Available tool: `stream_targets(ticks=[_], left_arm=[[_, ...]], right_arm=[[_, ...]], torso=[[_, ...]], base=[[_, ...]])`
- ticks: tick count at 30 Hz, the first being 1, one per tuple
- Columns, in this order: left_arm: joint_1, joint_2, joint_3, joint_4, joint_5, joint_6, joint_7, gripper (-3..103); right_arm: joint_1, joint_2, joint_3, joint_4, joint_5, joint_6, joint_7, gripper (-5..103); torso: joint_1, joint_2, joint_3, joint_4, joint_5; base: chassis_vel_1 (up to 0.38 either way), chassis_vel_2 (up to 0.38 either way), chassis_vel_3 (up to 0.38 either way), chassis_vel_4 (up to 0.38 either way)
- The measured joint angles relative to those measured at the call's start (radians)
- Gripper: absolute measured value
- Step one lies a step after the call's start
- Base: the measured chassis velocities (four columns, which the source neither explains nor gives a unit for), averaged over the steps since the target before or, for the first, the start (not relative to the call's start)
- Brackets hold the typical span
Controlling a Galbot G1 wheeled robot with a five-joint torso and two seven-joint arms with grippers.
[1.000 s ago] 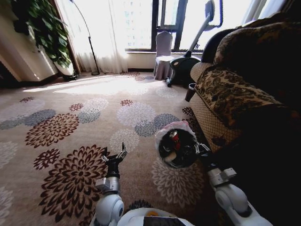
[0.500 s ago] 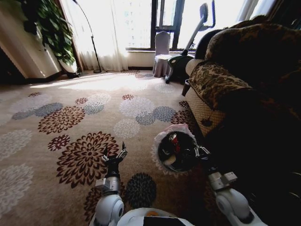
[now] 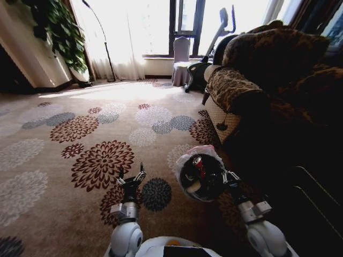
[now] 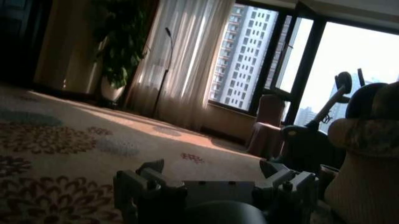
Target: Pick up the trash from the ground and place it into the trash bin.
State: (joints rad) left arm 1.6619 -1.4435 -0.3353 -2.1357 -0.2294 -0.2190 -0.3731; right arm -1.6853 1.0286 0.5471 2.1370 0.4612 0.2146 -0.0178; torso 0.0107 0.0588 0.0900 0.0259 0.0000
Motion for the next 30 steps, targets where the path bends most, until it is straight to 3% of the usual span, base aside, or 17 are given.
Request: stream_targets(ticks=[10,18,19,22,30], left_arm=[[-0.013,-0.004,0.011,0.009,-0.001,0.005,0.001,100],[-0.021,-0.01,0.015,0.015,-0.006,0.008,0.002,100],[-0.022,-0.013,0.015,0.018,-0.008,0.007,0.002,100],[-0.022,-0.015,0.014,0.023,-0.013,0.006,0.002,100],[-0.028,-0.015,0.016,0.032,-0.019,0.004,0.003,100]], right_arm=[[-0.046,0.018,0.01,0.008,-0.023,0.0,0.0,0],[-0.048,0.016,0.017,0.008,-0.021,0.002,0.0,0],[-0.045,0.014,0.015,0.008,-0.021,0.001,0.0,0],[-0.045,0.014,0.011,0.008,-0.022,-0.002,0.0,0],[-0.057,0.016,0.011,0.007,-0.029,-0.003,-0.001,0]], torso=[[0.0,0.0,0.0,-0.0003,0.0003],[0.0,0.0,0.0,-0.0003,0.0007],[0.0,0.0,0.0,-0.0001,-0.0012],[0.0,0.0,0.0,-0.0002,0.0009],[0.0,0.0,0.0,-0.0001,-0.0001]], base=[[0.119,-0.104,-0.119,0.139],[0.262,-0.316,-0.267,0.316],[0.305,-0.364,-0.281,0.351],[0.319,-0.357,-0.34,0.345],[0.356,-0.354,-0.349,0.361]])
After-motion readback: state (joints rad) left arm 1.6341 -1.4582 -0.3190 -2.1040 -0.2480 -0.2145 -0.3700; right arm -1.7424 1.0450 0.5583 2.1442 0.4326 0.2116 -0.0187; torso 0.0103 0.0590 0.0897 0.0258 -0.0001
